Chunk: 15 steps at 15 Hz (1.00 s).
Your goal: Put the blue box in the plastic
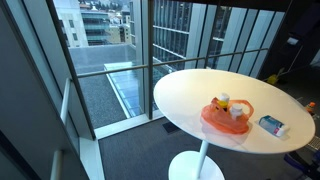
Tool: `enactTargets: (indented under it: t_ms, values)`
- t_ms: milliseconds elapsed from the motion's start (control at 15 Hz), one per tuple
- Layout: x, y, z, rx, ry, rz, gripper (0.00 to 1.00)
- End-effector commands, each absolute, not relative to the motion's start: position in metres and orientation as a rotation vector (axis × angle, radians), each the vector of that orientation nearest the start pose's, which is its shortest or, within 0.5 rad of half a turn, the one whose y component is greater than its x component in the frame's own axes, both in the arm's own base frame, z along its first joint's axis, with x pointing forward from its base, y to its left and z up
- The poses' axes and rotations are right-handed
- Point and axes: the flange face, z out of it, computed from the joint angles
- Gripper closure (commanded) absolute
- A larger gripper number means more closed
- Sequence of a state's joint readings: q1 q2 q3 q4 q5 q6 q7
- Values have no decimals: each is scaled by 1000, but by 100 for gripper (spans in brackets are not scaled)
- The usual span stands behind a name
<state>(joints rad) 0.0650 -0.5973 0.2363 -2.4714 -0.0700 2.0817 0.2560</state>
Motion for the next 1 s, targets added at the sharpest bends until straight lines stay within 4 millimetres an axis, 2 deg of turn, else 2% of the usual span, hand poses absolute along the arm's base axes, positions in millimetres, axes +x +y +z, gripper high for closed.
enactTargets:
  t_ms: [0,467,933]
  values:
    - [403,88,496,-3217,15,-267,0]
    - [425,27,426,-3174,116,-100,0]
    - [437,-25,351,-3097,189,-67,0]
